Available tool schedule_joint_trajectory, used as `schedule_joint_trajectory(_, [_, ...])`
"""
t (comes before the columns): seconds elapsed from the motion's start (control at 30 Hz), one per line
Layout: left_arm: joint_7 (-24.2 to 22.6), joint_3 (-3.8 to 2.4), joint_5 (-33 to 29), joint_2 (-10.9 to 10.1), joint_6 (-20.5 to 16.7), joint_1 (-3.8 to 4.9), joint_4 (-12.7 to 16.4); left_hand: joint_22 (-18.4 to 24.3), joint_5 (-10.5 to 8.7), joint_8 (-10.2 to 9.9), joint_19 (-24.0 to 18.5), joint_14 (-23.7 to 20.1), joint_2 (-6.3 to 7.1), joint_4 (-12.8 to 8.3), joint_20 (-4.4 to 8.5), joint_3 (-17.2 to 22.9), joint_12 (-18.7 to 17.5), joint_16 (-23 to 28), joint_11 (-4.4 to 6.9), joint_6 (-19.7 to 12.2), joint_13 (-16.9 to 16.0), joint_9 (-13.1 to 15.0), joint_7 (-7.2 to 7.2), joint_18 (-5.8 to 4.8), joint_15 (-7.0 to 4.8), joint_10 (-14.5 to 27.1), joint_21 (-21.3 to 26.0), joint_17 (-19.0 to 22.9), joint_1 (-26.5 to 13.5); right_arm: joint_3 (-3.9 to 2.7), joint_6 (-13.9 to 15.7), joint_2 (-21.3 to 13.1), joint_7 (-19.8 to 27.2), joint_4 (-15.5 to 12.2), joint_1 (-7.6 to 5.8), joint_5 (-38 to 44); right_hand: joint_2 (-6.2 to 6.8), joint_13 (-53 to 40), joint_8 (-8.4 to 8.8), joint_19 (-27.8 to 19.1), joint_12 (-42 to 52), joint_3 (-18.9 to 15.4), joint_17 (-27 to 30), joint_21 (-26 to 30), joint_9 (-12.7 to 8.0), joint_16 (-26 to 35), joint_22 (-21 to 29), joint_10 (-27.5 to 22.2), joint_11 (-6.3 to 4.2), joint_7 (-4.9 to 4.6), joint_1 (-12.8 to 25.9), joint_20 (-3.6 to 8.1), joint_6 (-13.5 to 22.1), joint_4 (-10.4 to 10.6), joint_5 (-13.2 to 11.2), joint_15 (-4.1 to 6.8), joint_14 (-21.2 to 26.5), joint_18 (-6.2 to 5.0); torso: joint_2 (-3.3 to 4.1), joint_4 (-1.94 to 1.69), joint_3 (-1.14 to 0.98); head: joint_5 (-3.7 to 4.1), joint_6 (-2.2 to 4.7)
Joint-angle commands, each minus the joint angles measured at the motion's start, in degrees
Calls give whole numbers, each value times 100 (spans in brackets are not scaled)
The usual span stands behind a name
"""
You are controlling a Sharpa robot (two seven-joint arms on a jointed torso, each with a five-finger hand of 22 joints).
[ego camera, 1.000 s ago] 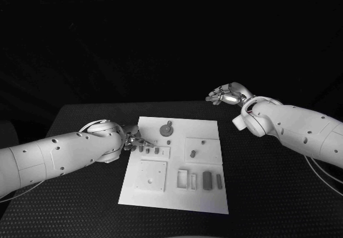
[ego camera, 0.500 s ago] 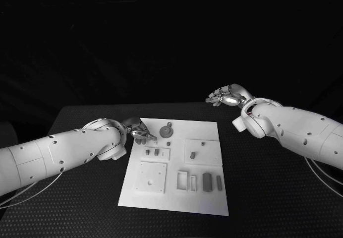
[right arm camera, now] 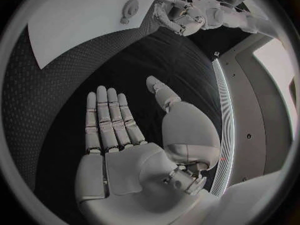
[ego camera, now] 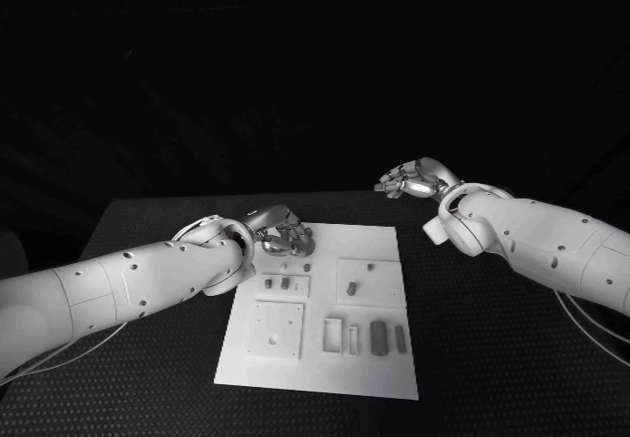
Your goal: Assemble the parts on the task board
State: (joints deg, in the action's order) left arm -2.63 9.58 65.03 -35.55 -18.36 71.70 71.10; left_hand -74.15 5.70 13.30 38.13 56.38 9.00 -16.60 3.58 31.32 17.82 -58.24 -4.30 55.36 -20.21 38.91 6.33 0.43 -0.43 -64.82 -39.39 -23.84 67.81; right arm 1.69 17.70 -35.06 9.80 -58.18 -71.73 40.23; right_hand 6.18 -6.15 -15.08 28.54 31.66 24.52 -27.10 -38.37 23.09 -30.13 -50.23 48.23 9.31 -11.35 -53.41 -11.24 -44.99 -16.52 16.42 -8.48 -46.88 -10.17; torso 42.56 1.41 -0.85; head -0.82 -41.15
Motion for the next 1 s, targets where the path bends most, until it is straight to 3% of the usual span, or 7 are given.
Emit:
schedule_joint_trajectory(0.03, [-262, 38, 770, 63, -42, -1, 1, -32, 9, -57, 76, 57, 16, 1, 123, -51, -142, -105, 4, -55, 83, -41, -20, -43, -45, -35, -27, -69, 58, -3, -65, 4, 41, 1, 2, 2, 4, 8, -32, 0, 35, 26, 10, 39, -9, -24, -9, 39, 7, -88, 38, -28, 12, 8, 35, 0, 43, -64, 1, -3, 1, 20, -5])
schedule_joint_trajectory(0.1, [-181, 83, 1072, 112, -23, 0, -21, -35, -62, -111, 132, 23, 79, 19, 145, -87, -303, -73, -84, -149, 166, -89, 8, -43, -16, 83, -18, -66, -12, -3, -67, 5, 42, -2, 2, 2, 4, 9, -32, 0, 35, 25, 11, 39, -10, -25, -10, 39, 7, -88, 39, -29, 13, 9, 35, 0, 43, -64, -4, -13, 1, 35, -4])
schedule_joint_trajectory(0.2, [-92, 151, 1331, 196, 25, -1, -90, -41, -176, -150, 257, 152, 147, 38, 194, -97, -410, -82, -68, -228, 229, -147, -3, -40, -43, 73, -25, -78, -72, -3, -51, 9, 44, -2, 2, 2, 4, 10, -32, 0, 36, 25, 12, 40, -10, -25, -10, 39, 7, -88, 40, -29, 13, 9, 36, 0, 43, -64, -6, -15, 3, 41, -6])
schedule_joint_trajectory(0.4, [81, 243, 1622, 338, 296, -6, -203, -107, -176, -139, 513, 419, 177, 47, 325, -100, -548, -270, -32, -231, 307, -213, -1, -38, -112, 26, -118, -186, -83, -3, -42, 24, 50, 2, 2, 2, 9, 16, -30, -2, 36, 25, 15, 42, -14, -26, -11, 35, 10, -89, 42, -31, 18, 8, 42, -2, 46, -65, 2, -5, 7, 39, -11])
schedule_joint_trajectory(0.63, [95, 257, 1718, 482, 238, -47, -374, -154, -173, -177, 628, 540, 195, 97, 372, -109, -663, -465, -30, -322, 365, -287, 52, -29, -127, 17, -166, -291, -154, -3, -47, 32, 53, -18, 2, 2, 6, 21, -30, -2, 37, 28, 19, 43, -16, -28, -13, 33, 11, -90, 42, -32, 20, 10, 54, -4, 48, -66, -2, -9, 5, 28, -23])
schedule_joint_trajectory(1.0, [247, 257, 1730, 607, 484, -95, -509, -185, -110, -143, 727, 642, 134, 131, 395, -83, -771, -674, -23, -293, 415, -333, 35, 0, -144, 6, -216, -392, -173, -3, -47, 26, 55, -40, 2, 1, 5, 27, -30, -3, 39, 29, 22, 45, -19, -31, -15, 32, 12, -91, 46, -34, 20, 11, 65, -5, 48, -67, -4, -11, 0, 53, -48])
